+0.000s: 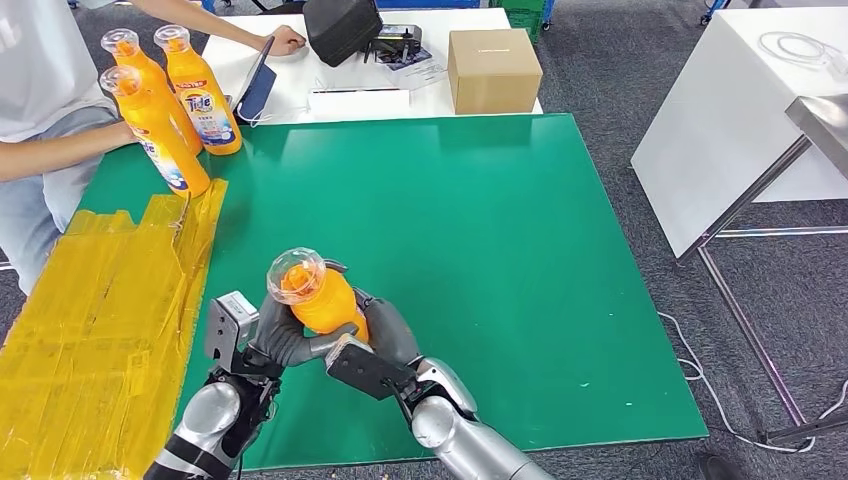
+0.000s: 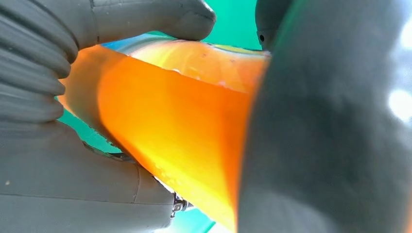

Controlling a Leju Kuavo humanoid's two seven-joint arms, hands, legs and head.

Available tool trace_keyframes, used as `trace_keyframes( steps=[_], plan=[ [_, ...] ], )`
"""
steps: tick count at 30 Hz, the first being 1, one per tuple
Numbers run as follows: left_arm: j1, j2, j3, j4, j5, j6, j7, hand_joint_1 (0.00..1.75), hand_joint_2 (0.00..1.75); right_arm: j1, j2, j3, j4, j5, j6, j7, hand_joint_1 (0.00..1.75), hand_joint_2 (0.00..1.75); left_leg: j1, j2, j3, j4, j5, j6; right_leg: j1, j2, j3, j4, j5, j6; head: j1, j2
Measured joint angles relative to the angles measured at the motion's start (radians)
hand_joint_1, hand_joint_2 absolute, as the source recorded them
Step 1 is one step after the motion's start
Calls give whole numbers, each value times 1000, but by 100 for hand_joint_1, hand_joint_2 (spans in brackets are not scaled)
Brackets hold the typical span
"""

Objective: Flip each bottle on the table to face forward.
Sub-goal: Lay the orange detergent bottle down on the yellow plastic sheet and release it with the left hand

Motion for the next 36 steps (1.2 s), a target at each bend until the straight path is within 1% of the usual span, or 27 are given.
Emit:
trace_keyframes(
  steps=[1,6,11,13,16,18,20,22,23,24,27,29,32,36],
  plan=[
    [0,0,1,-2,-5,12,-3,175,175,4,-3,0,-4,-2,-9,-5,0,175,0,0,0,0,0,0,0,0,0,0,0,0,0,0],
    [0,2,35,-26,-83,136,-28,175,175,45,-23,-15,-63,-21,-43,-27,0,175,0,0,0,0,0,0,0,0,0,0,0,0,0,0],
    [1,7,59,-45,-118,172,-36,175,175,71,-41,-34,-117,-26,-45,-32,0,175,0,0,0,0,0,0,0,0,0,0,0,0,0,0],
    [1,8,66,-48,-185,232,-39,175,175,85,-47,-42,-139,-26,-48,-36,0,175,0,0,0,0,0,0,0,0,0,0,0,0,0,0],
    [0,24,84,-52,-397,389,-27,175,175,115,-65,-69,-205,-22,-53,-45,0,175,0,0,0,0,0,0,0,0,0,0,0,0,0,0],
    [0,43,101,-53,-607,497,13,175,175,142,-85,-94,-269,-12,-58,-49,0,175,0,-1,0,0,0,0,0,0,0,0,0,0,0,0],
    [0,69,122,-53,-883,596,89,175,175,179,-107,-129,-341,6,-68,-51,0,175,0,0,0,0,0,0,0,0,0,0,0,0,0,0],
    [1,105,148,-53,-1165,650,187,175,175,223,-132,-177,-421,25,-82,-51,0,175,0,0,0,0,0,0,0,0,0,0,0,0,0,0],
    [4,127,161,-53,-1273,652,236,175,175,247,-144,-204,-459,33,-87,-51,0,175,0,0,0,0,0,0,0,0,0,0,0,0,0,0],
    [8,148,173,-53,-1348,638,276,175,175,269,-153,-232,-493,39,-91,-53,0,175,0,0,0,0,0,0,0,0,0,0,0,0,0,0],
    [22,207,202,-52,-1462,568,359,175,175,330,-173,-308,-582,46,-92,-59,0,175,0,0,0,0,0,0,0,0,-1,0,0,0,0,0],
    [33,243,218,-48,-1489,513,391,175,175,368,-184,-360,-637,38,-85,-62,0,175,0,0,0,0,0,0,0,0,0,0,0,0,0,0],
    [58,286,234,-38,-1485,458,409,175,175,413,-196,-432,-698,19,-71,-66,0,175,0,0,0,0,0,0,0,0,0,0,0,0,0,0],
    [84,317,248,-23,-1452,433,409,175,175,442,-203,-507,-736,10,-66,-67,0,175,0,0,0,0,0,0,0,0,0,0,0,0,0,0]
  ],
)
